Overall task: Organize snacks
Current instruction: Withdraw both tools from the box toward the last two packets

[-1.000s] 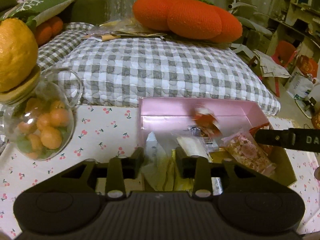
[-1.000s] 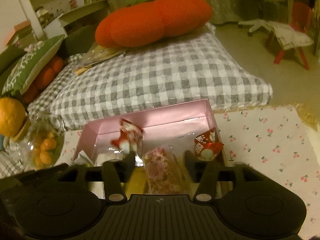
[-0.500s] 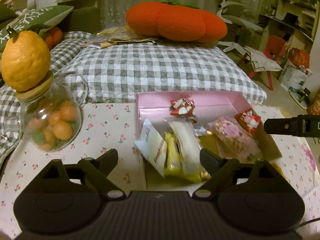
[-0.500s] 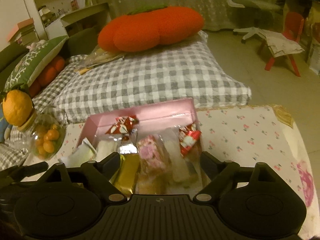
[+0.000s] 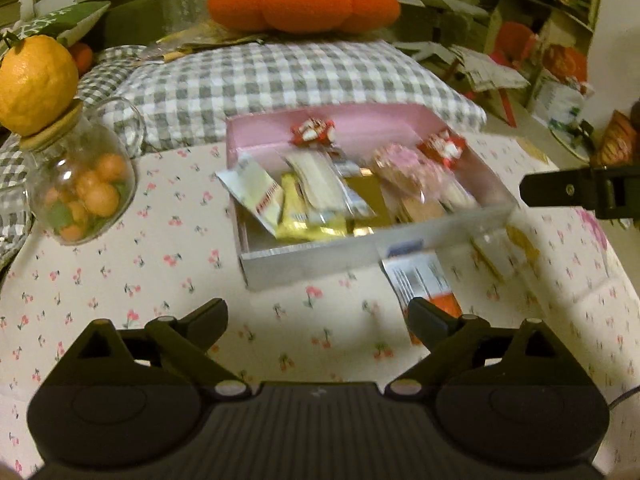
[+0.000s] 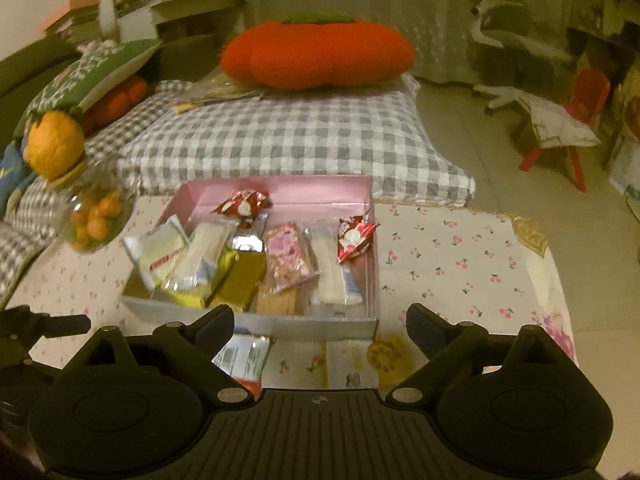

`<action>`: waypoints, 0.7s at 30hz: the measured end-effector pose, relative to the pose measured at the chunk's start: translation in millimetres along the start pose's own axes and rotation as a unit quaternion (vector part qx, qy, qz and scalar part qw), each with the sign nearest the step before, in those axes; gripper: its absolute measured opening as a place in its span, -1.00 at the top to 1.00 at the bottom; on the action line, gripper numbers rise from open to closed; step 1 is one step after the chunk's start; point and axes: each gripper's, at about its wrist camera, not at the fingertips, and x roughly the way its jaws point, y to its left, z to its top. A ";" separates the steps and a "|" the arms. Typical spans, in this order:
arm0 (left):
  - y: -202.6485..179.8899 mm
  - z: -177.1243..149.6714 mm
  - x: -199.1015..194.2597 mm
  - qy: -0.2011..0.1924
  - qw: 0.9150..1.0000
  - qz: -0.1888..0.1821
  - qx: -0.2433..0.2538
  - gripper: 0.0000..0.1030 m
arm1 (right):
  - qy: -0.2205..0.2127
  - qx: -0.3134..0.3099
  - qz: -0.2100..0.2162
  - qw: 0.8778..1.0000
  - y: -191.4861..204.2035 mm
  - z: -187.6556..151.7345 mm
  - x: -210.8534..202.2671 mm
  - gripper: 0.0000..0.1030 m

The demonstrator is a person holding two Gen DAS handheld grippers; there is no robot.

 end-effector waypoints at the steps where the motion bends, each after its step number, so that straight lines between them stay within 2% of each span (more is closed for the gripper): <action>1: -1.4 -3.0 -1.5 0.002 1.000 -0.001 0.001 -0.87 | 0.001 -0.003 0.001 1.000 0.8 -2.3 -1.5 -0.85; 5: -5.1 -14.6 -8.2 0.008 1.000 -0.014 -0.008 -0.91 | 0.000 -0.003 0.003 1.000 1.6 -12.9 -8.2 -0.86; 11: -8.9 -35.6 -13.9 -0.006 0.999 -0.033 -0.020 -0.93 | -0.004 0.022 -0.013 1.000 -6.8 -34.1 -9.2 -0.91; 16: -11.2 -43.1 -1.1 -0.002 0.996 -0.062 -0.056 -0.91 | 0.015 0.055 -0.031 0.998 -21.6 -49.7 -4.5 -0.91; 21: -23.4 -44.6 14.3 -0.016 0.996 -0.059 -0.057 -0.87 | 0.015 0.050 -0.058 0.997 -35.0 -55.7 -1.8 -0.91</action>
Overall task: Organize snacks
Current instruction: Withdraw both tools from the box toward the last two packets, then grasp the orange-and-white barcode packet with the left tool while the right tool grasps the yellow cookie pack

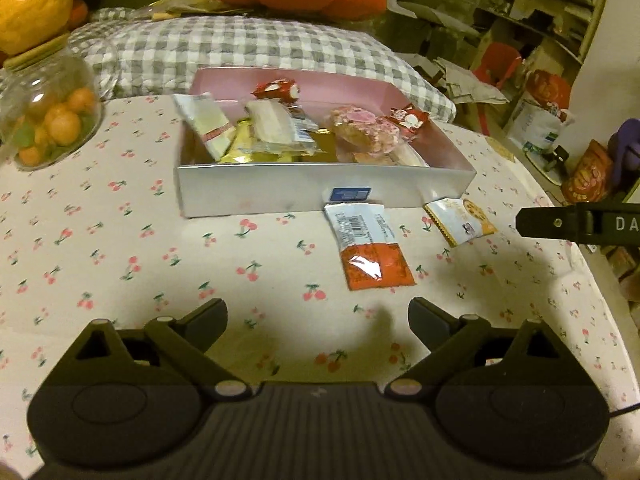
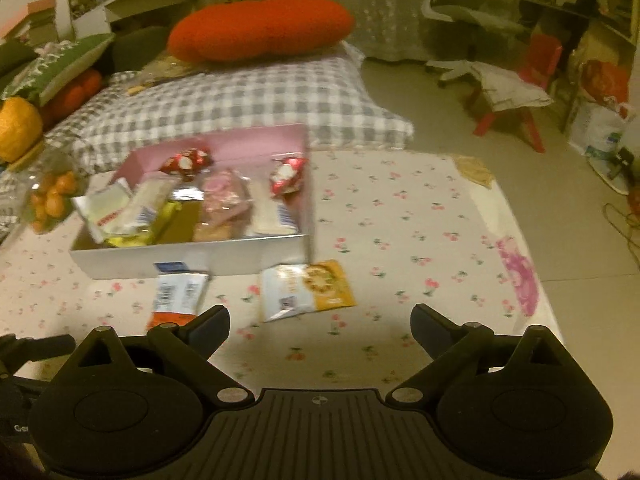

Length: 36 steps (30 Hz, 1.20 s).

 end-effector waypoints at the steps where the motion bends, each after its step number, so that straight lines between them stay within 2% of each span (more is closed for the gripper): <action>1: -2.8 0.4 3.1 -0.002 1.000 0.000 0.002 -0.87 | 0.002 0.005 -0.002 1.000 -3.8 -0.7 1.4 -0.91; 8: -25.9 9.9 19.8 -0.019 1.000 0.015 -0.004 -0.84 | 0.022 0.026 -0.006 0.999 -22.1 -4.2 13.7 -0.91; 16: -46.2 18.7 43.8 -0.023 0.998 0.051 0.024 -0.52 | 0.032 0.024 -0.012 0.999 -34.9 -4.8 24.6 -0.91; 19: -42.9 18.4 44.1 -0.027 0.997 0.065 0.027 -0.31 | 0.040 0.018 -0.008 0.999 -35.7 -5.9 30.3 -0.91; 22: -35.7 20.9 39.6 -0.024 0.997 0.064 0.017 -0.01 | 0.047 0.024 -0.005 0.999 -36.4 -5.2 37.4 -0.91; 23: -33.1 21.7 38.7 -0.023 0.997 0.065 0.014 0.16 | 0.049 0.029 -0.002 0.998 -36.3 -4.7 40.1 -0.91; 24: -29.3 22.3 37.2 -0.022 0.998 0.065 0.011 0.21 | 0.052 0.033 0.001 0.998 -36.1 -4.0 42.6 -0.91; 28: -16.3 22.2 31.0 -0.013 0.999 0.043 -0.007 0.25 | 0.057 0.039 0.011 0.998 -32.3 -3.2 52.3 -0.91; 36: -2.4 13.8 16.7 0.001 1.000 0.030 -0.009 0.29 | 0.054 -0.011 0.035 0.998 -13.6 -3.9 68.7 -0.91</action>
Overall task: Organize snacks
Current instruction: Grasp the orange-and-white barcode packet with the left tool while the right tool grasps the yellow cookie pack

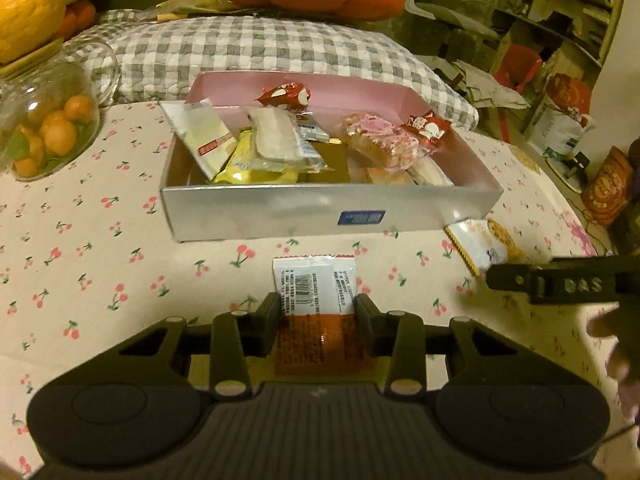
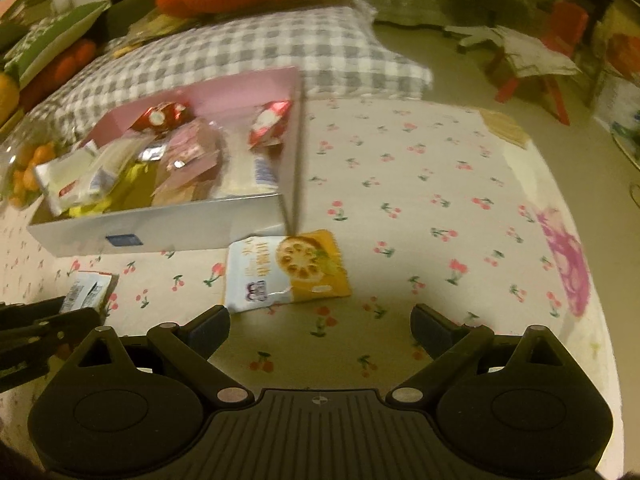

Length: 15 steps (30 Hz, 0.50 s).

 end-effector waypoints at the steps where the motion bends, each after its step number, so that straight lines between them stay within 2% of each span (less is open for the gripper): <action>1: 1.5 -1.9 -2.0 0.001 1.000 0.000 0.004 0.29 | 0.002 -0.001 0.004 1.000 1.7 0.5 2.9 -0.92; 10: 7.9 -14.0 -11.3 -0.002 0.999 -0.004 0.041 0.29 | -0.015 -0.025 -0.015 0.999 17.7 6.1 17.9 -0.99; 15: 11.7 -14.3 -12.6 -0.001 0.999 -0.006 0.035 0.29 | -0.021 -0.020 -0.019 0.999 18.2 9.5 21.2 -0.96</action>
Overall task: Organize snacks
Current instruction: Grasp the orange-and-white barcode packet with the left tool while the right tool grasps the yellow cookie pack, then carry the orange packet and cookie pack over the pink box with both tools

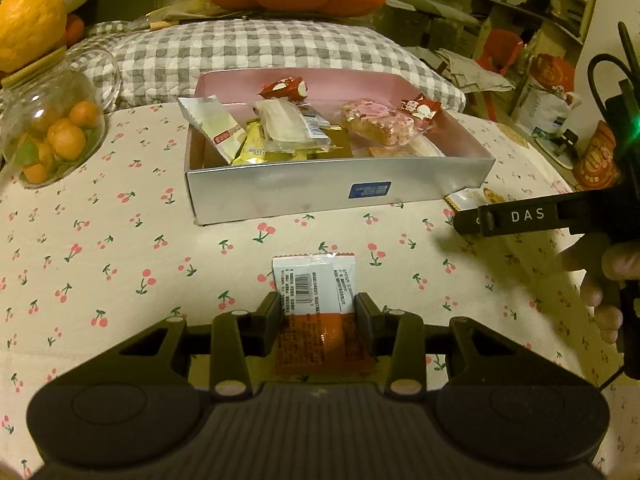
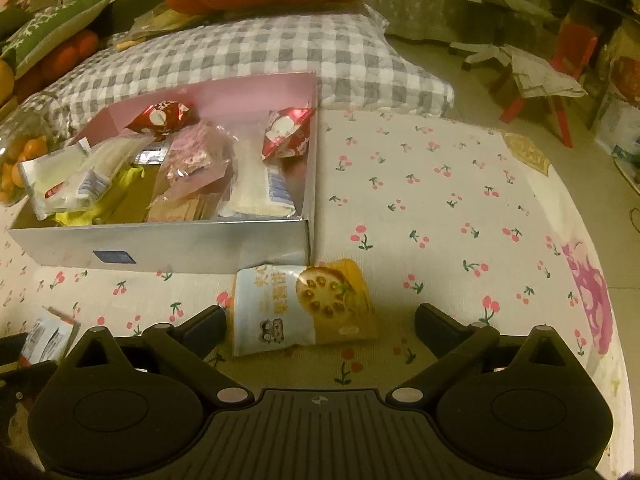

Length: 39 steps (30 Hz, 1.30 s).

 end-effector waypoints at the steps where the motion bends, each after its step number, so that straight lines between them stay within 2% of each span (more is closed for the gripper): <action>1: 0.3 -0.1 0.1 0.000 1.000 0.000 0.000 0.29 | -0.001 0.000 0.001 1.000 0.1 0.3 -0.1 -0.94; 3: 0.6 -0.1 0.3 0.000 1.000 0.002 -0.001 0.29 | -0.002 -0.004 0.004 1.000 1.1 0.9 -1.1 -0.86; 8: 1.5 -0.3 0.4 0.001 1.000 0.001 -0.005 0.29 | -0.005 -0.019 0.016 1.000 5.9 1.6 -6.2 -0.47; 14: 1.7 0.0 0.5 0.002 1.000 0.001 -0.007 0.29 | -0.003 -0.032 0.021 0.999 11.4 2.0 -9.9 -0.22; 29: 10.2 5.9 -1.1 0.017 0.999 -0.012 -0.049 0.29 | 0.038 -0.009 0.038 0.998 18.2 2.7 -20.8 -0.20; 39: 18.4 15.3 -8.8 0.020 0.995 -0.029 -0.088 0.30 | 0.055 0.029 0.075 0.995 21.4 8.5 -40.0 -0.20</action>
